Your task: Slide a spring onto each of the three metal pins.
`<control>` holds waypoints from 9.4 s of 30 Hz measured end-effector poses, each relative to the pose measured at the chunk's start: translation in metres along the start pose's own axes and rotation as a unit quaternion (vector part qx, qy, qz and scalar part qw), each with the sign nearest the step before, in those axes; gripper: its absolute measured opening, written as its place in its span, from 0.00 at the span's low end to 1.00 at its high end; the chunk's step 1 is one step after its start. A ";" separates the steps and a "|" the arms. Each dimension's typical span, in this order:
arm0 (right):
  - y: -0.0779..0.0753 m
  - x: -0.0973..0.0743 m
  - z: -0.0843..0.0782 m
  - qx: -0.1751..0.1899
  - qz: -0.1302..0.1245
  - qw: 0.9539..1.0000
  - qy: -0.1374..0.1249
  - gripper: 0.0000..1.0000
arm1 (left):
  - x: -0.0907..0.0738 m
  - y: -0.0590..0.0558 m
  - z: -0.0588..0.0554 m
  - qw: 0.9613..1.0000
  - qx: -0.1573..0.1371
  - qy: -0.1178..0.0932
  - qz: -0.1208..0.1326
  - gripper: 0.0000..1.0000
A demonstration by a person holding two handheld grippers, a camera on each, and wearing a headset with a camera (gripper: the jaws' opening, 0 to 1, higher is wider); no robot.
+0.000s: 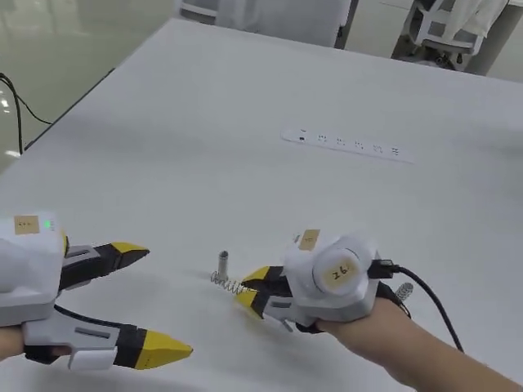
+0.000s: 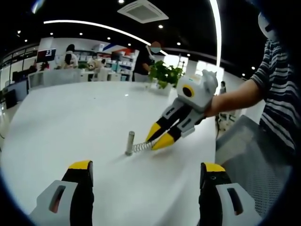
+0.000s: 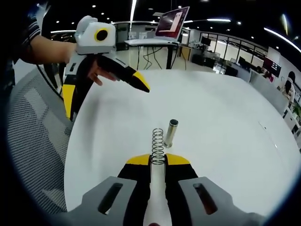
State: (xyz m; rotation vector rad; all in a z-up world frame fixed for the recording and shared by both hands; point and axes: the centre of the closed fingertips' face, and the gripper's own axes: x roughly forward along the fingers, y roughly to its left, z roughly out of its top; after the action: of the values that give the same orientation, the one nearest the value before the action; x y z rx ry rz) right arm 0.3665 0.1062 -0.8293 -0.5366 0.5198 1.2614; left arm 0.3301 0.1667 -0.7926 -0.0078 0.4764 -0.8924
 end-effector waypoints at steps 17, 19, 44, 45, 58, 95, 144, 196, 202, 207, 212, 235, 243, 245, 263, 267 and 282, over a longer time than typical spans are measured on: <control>0.002 -0.038 -0.005 -0.037 0.024 0.999 0.000 0.08 | 0.009 -0.017 0.001 0.999 0.001 0.004 -0.036 0.81; 0.004 -0.041 -0.008 -0.045 0.027 0.999 0.004 0.08 | 0.011 -0.019 0.000 0.999 0.000 0.005 -0.040 0.81; 0.024 -0.063 -0.020 -0.085 0.073 0.994 0.001 0.07 | 0.051 -0.057 0.013 0.991 0.029 0.018 -0.130 0.44; 0.025 -0.065 -0.019 -0.085 0.074 0.994 -0.002 0.07 | 0.054 -0.058 0.014 0.990 0.031 0.016 -0.133 0.44; 0.034 -0.071 -0.014 -0.097 0.087 0.991 -0.014 0.07 | 0.068 -0.073 0.023 0.984 0.058 0.008 -0.166 0.28; 0.038 -0.085 -0.016 -0.075 0.088 0.993 -0.019 0.08 | 0.082 -0.095 0.028 0.972 0.103 0.008 -0.212 0.04; 0.033 -0.099 -0.008 -0.049 0.068 0.996 -0.041 0.07 | 0.083 -0.099 0.025 0.965 0.128 0.030 -0.225 0.02; 0.046 -0.087 0.045 -0.084 0.076 0.989 -0.098 0.07 | 0.084 -0.098 0.022 0.968 0.125 0.037 -0.213 0.03; 0.044 -0.088 0.046 -0.084 0.072 0.989 -0.100 0.07 | 0.083 -0.097 0.024 0.971 0.115 0.030 -0.209 0.04; 0.043 -0.089 0.044 -0.085 0.069 0.989 -0.097 0.07 | 0.084 -0.096 0.025 0.972 0.111 0.028 -0.206 0.06; 0.041 -0.090 0.045 -0.085 0.066 0.989 -0.098 0.07 | 0.085 -0.097 0.027 0.973 0.104 0.021 -0.204 0.07; 0.028 -0.094 0.048 -0.077 0.048 0.990 -0.107 0.07 | 0.075 -0.089 0.038 0.977 0.094 0.003 -0.191 0.17; 0.025 -0.094 0.044 -0.075 0.046 0.991 -0.104 0.07 | 0.064 -0.080 0.036 0.980 0.087 0.006 -0.181 0.22; 0.024 -0.094 0.045 -0.076 0.045 0.991 -0.105 0.07 | 0.060 -0.077 0.036 0.981 0.088 0.005 -0.176 0.23; 0.018 -0.095 0.042 -0.075 0.034 0.991 -0.104 0.07 | 0.035 -0.046 0.038 0.991 0.062 -0.011 -0.118 0.40; 0.016 -0.096 0.040 -0.076 0.031 0.992 -0.101 0.07 | 0.030 -0.040 0.036 0.992 0.063 -0.008 -0.106 0.46; 0.018 -0.093 0.036 -0.085 0.033 0.992 -0.089 0.07 | 0.015 -0.017 0.021 0.997 0.044 -0.001 -0.057 0.81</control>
State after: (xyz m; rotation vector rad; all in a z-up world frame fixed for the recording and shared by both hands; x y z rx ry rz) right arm 0.3310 0.0641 -0.7448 -0.5456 0.2839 1.4101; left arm 0.3334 0.1409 -0.7763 0.0440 0.4371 -1.0242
